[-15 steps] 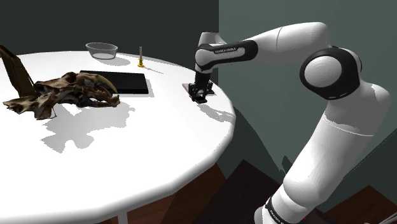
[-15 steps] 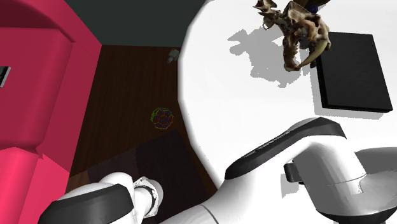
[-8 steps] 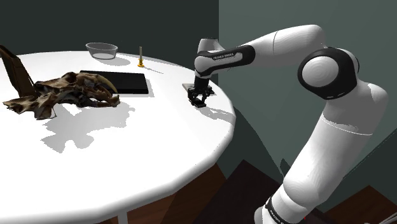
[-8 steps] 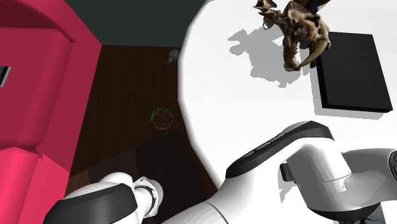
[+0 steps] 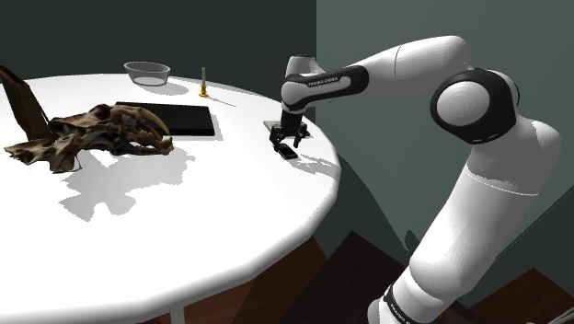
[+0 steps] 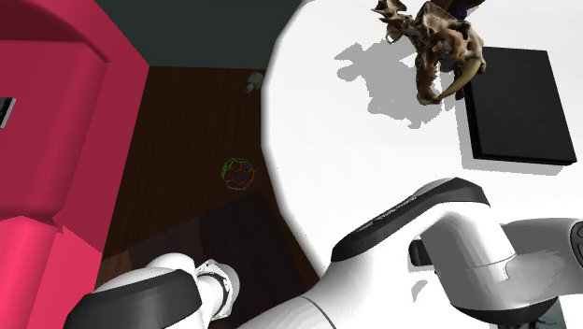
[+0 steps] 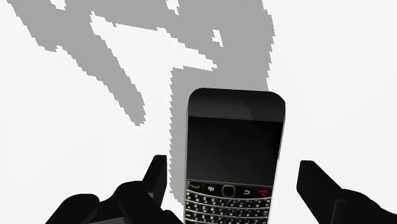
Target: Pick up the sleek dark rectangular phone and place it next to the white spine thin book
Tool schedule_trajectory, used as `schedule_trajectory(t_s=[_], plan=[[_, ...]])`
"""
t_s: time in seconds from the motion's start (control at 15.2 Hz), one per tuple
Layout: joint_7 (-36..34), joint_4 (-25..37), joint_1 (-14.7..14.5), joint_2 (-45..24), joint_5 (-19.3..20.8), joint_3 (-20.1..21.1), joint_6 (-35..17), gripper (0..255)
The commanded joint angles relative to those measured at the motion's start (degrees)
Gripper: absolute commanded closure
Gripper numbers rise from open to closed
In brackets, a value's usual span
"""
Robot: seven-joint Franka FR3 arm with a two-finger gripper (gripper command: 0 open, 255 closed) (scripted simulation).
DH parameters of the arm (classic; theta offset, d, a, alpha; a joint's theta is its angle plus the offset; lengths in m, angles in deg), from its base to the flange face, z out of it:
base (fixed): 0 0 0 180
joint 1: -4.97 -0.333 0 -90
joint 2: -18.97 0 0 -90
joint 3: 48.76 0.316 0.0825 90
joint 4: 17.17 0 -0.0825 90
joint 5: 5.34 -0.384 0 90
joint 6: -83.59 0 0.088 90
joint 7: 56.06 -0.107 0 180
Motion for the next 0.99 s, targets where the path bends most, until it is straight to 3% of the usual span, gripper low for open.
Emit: schedule_trajectory(t_s=[0.0, 0.13, 0.4, 0.92], plan=[[0.00, 0.00, 0.00, 0.00, 0.00, 0.00, 0.00, 0], [0.00, 0.00, 0.00, 0.00, 0.00, 0.00, 0.00, 0], [0.29, 4.97, -0.17, 1.86, -0.43, 0.20, 6.82, 0], [0.29, 4.97, -0.17, 1.86, -0.43, 0.20, 6.82, 0]])
